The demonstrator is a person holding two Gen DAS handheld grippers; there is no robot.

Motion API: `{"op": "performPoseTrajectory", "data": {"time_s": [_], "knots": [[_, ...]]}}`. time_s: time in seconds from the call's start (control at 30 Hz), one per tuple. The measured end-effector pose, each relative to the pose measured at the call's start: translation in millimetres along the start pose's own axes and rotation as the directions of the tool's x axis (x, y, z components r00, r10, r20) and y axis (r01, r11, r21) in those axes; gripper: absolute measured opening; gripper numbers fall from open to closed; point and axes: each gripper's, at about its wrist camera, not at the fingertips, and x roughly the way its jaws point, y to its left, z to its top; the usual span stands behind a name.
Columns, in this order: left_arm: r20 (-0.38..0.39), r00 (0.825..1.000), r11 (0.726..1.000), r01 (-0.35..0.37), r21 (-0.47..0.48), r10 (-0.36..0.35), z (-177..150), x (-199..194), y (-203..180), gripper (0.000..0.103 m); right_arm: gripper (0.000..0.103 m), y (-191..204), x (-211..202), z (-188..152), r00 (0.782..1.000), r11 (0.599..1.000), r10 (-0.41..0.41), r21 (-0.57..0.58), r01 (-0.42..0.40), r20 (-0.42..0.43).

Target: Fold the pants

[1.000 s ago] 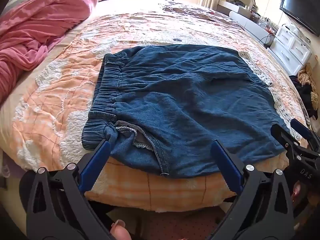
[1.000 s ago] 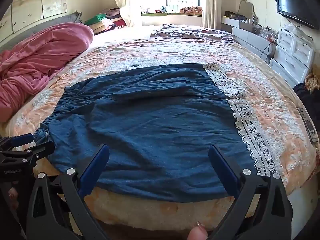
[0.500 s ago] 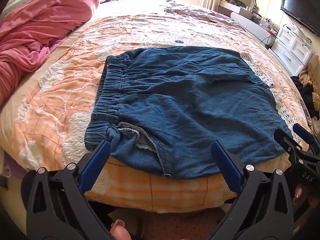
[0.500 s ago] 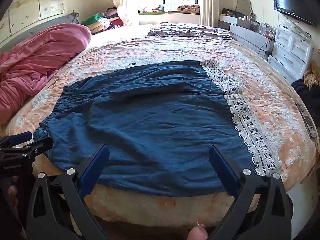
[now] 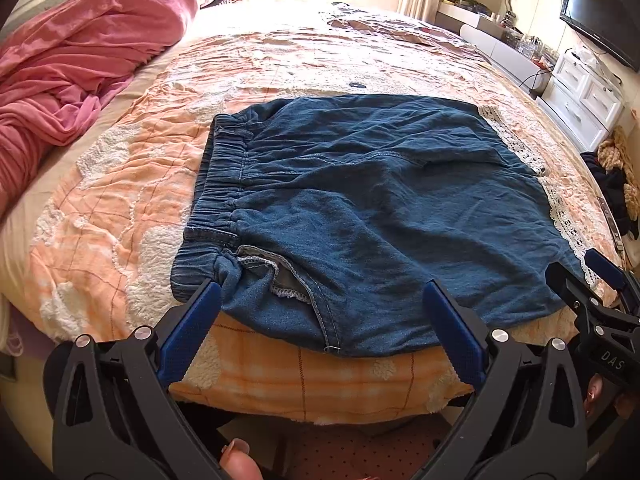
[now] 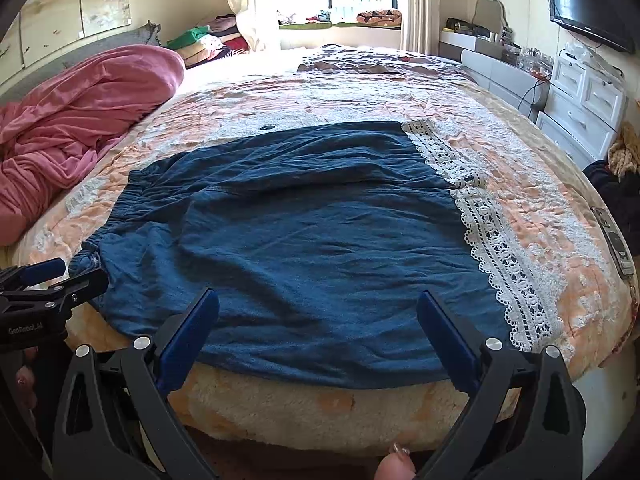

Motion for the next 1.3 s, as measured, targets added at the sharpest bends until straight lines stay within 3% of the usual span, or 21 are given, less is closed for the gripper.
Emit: {"op": "performPoseTrajectory", "data": {"time_s": [1.3], "knots": [[0.006, 1.0, 1.0, -0.002, 0.013, 0.002, 0.1, 0.0, -2.4, 0.095, 0.099, 2.5, 1.4, 1.9, 1.0, 1.0, 0.002, -0.005, -0.002, -0.007]]}}
